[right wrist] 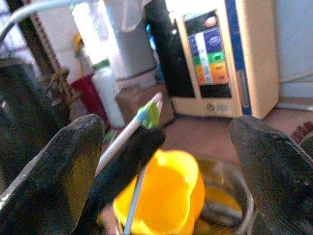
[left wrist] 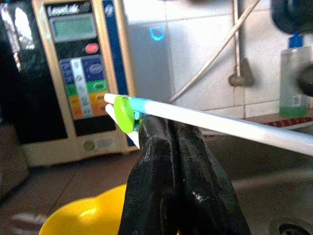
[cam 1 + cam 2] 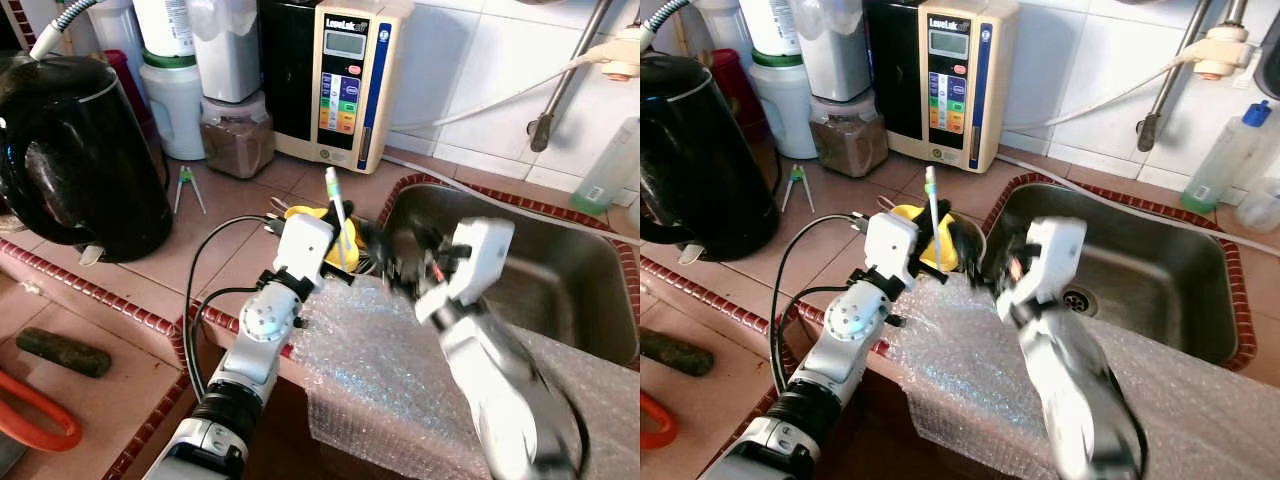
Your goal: Kitchen organization
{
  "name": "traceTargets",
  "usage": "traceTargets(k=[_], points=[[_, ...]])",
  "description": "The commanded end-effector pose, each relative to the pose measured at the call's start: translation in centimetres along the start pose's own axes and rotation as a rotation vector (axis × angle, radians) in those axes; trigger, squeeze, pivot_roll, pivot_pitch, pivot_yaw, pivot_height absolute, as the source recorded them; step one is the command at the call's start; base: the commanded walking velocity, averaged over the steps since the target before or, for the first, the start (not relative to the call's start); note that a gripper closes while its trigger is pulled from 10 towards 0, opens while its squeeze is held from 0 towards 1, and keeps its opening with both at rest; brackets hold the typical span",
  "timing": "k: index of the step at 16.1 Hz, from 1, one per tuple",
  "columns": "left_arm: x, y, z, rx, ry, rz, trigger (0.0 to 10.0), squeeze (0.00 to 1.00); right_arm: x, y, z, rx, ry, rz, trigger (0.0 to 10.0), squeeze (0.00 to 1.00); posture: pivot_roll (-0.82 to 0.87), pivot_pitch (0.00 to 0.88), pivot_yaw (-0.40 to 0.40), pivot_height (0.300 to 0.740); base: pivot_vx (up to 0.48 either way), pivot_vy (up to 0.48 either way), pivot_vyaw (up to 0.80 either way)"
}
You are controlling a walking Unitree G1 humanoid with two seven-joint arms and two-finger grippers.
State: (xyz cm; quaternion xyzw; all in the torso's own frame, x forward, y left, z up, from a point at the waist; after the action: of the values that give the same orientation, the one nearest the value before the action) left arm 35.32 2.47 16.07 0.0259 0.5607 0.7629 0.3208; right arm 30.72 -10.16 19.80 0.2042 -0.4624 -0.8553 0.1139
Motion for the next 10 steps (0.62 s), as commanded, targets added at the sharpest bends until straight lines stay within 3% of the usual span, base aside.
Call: traceTargets(k=[1,3,5,8,10], points=[[-0.1,0.6,-0.2,-0.015,-0.016,-0.030,7.8,0.00,0.1,0.0,-0.7,-0.015,-0.029,0.004,10.0,0.00,-0.01,0.000,-0.016,0.740,0.000,0.000,0.00],[0.5,0.5,-0.6,-0.026,-0.035,-0.034,8.8,0.00,-1.5,-0.6,-1.0,-0.066,-0.052,0.028,10.0,0.00,0.00,0.000,-0.018,0.740,0.000,0.000,0.00],[0.8,0.8,-1.1,-0.040,-0.057,-0.048,9.2,0.00,-3.0,-1.6,0.4,-0.158,-0.021,0.075,10.0,0.00,0.01,0.000,-0.022,0.740,0.000,0.000,0.00],[0.8,0.7,-1.2,-0.042,-0.065,-0.048,9.5,0.00,-3.6,-2.5,2.0,-0.197,0.015,0.141,10.0,0.00,0.01,0.000,-0.023,0.740,0.000,0.000,0.00],[0.8,0.8,-1.2,-0.045,-0.064,-0.049,9.7,0.00,-3.4,-3.2,1.8,-0.198,-0.018,0.188,10.0,0.00,0.01,0.000,-0.024,0.740,0.000,0.000,0.00]])
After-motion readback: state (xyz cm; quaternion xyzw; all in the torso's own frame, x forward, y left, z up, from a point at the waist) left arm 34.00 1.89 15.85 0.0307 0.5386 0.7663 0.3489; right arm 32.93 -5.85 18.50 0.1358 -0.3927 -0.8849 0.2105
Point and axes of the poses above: a point about 5 cm out from each wrist's last joint towards the gripper, its own x axis pointing back from the gripper into the wrist, its own y axis along the axis of the wrist's last joint, z = x × y, the point moved 3 cm from there along -x, pointing out of the wrist towards the gripper, and after that the axes turned 11 degrees about -x, right-handed, at the moved point
